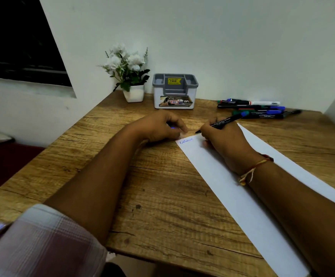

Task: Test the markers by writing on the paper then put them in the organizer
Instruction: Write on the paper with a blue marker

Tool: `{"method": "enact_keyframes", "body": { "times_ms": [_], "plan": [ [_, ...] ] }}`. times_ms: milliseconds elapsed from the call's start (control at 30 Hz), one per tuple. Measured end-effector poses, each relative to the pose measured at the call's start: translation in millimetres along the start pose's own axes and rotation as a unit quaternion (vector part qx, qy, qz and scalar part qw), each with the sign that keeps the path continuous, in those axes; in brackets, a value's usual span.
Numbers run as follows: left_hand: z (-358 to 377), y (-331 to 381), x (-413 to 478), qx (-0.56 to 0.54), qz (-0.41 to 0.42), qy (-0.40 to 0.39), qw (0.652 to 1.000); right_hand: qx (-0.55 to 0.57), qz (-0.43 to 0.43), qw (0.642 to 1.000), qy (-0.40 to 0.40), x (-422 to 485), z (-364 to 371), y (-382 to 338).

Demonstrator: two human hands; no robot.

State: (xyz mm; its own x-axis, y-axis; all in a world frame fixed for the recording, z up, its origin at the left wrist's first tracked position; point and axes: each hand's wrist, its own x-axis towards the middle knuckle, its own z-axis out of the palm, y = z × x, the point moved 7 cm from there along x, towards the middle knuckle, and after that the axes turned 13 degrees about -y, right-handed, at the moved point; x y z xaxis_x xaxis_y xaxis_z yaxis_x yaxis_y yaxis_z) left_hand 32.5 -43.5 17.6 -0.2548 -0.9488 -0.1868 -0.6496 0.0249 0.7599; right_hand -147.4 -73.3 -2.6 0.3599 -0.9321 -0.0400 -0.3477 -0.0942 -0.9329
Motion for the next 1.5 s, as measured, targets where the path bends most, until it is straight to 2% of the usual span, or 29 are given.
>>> {"method": "enact_keyframes", "body": {
  "times_ms": [67, 133, 200, 267, 367, 500, 667, 967, 1167, 1333, 1500],
  "plan": [
    [-8, 2, -2, -0.083, 0.020, 0.057, 0.995, 0.079, -0.004, 0.997, -0.007, 3, -2, 3],
    [-14, 2, -2, -0.193, 0.032, 0.108, 0.975, 0.133, -0.029, 0.991, -0.006, 4, -3, 4],
    [-13, 0, -1, -0.339, 0.047, 0.135, 0.930, 0.156, -0.053, 0.986, 0.001, 2, -4, 0],
    [-11, -4, 2, -0.436, 0.051, 0.156, 0.885, 0.185, -0.070, 0.980, -0.004, -2, -2, -7],
    [-8, -9, 4, -0.509, 0.056, 0.164, 0.843, 0.230, -0.088, 0.969, -0.029, -11, 0, -19],
    [-6, -10, 5, -0.548, 0.059, 0.161, 0.818, 0.148, -0.187, 0.970, -0.042, -23, 2, -38],
    [-3, -13, 5, -0.545, 0.043, 0.161, 0.822, 0.079, -0.255, 0.961, -0.069, -32, 7, -48],
    [5, -14, 9, -0.512, 0.020, 0.171, 0.842, 0.055, -0.260, 0.959, -0.099, -30, 14, -42],
    [8, -12, 10, -0.513, 0.024, 0.167, 0.841, -0.013, -0.260, 0.965, -0.045, -28, 9, -38],
    [8, -9, 11, -0.496, 0.031, 0.153, 0.854, -0.076, -0.268, 0.960, -0.015, -29, 6, -38],
    [12, 3, 9, -0.497, 0.068, 0.130, 0.855, -0.050, -0.294, 0.955, 0.005, -26, -2, -38]
  ]
}}
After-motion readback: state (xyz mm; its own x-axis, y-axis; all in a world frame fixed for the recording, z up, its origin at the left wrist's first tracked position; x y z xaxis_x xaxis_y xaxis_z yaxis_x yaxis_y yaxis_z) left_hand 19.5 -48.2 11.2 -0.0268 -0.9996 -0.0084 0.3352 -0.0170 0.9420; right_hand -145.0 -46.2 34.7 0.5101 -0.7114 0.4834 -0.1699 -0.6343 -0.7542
